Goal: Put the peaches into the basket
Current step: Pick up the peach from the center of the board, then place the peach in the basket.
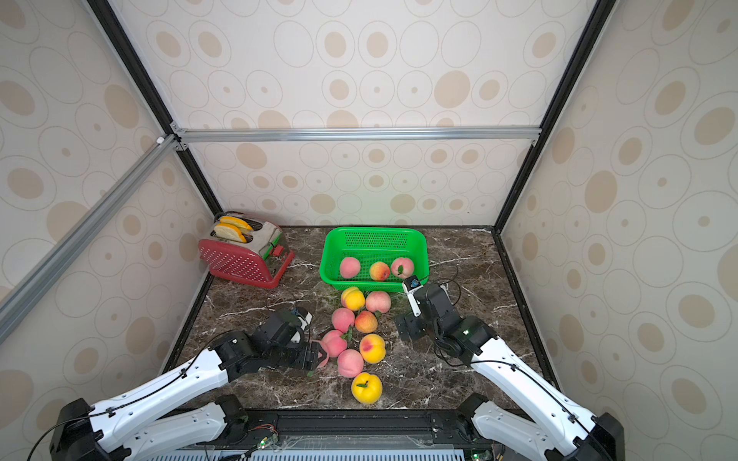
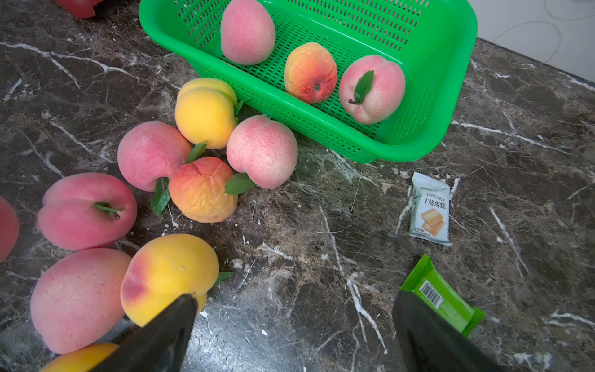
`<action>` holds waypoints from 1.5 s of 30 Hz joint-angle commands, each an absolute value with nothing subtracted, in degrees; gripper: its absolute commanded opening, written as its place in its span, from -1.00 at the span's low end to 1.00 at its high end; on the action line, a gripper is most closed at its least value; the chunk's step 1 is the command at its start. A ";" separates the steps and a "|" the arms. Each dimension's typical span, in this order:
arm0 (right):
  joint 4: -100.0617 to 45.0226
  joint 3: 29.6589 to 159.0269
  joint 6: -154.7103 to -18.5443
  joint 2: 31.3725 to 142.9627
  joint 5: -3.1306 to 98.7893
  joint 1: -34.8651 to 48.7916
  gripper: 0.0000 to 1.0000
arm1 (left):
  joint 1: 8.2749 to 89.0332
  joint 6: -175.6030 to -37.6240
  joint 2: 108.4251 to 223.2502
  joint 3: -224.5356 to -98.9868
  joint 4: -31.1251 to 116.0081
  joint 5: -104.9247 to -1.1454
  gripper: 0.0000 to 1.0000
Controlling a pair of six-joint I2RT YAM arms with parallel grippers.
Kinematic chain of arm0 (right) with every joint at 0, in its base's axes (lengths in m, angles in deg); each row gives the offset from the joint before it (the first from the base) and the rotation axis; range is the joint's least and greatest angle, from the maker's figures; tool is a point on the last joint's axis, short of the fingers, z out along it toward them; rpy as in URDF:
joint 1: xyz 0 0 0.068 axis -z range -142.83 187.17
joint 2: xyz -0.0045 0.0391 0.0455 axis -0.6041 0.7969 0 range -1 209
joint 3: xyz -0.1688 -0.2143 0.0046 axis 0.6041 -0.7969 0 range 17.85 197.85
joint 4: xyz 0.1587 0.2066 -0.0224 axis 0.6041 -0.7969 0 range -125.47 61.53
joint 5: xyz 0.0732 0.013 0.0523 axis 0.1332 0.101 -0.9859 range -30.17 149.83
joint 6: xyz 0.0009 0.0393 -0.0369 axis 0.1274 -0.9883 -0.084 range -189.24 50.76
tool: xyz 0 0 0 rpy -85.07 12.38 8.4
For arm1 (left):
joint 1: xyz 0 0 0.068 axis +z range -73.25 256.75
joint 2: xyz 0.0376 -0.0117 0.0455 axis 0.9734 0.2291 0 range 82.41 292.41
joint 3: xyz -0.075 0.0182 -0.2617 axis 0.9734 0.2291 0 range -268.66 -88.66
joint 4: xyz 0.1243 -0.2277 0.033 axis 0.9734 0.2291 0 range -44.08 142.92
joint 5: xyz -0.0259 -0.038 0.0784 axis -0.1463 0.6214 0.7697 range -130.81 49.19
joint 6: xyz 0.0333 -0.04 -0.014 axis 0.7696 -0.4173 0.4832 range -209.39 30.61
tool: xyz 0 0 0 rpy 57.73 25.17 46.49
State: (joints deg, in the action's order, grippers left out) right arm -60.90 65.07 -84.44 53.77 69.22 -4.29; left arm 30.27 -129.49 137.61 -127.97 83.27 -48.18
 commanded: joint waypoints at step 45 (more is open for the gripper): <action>-66.22 62.73 -86.32 43.62 70.75 -4.49 1.00 | 35.32 -110.93 181.20 -183.94 86.42 -44.76 0.13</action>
State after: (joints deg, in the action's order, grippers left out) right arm -65.38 63.19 -85.41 44.13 70.68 -4.29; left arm 33.12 -113.45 178.17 -178.96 86.94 -45.43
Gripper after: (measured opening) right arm 0.999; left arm 0.819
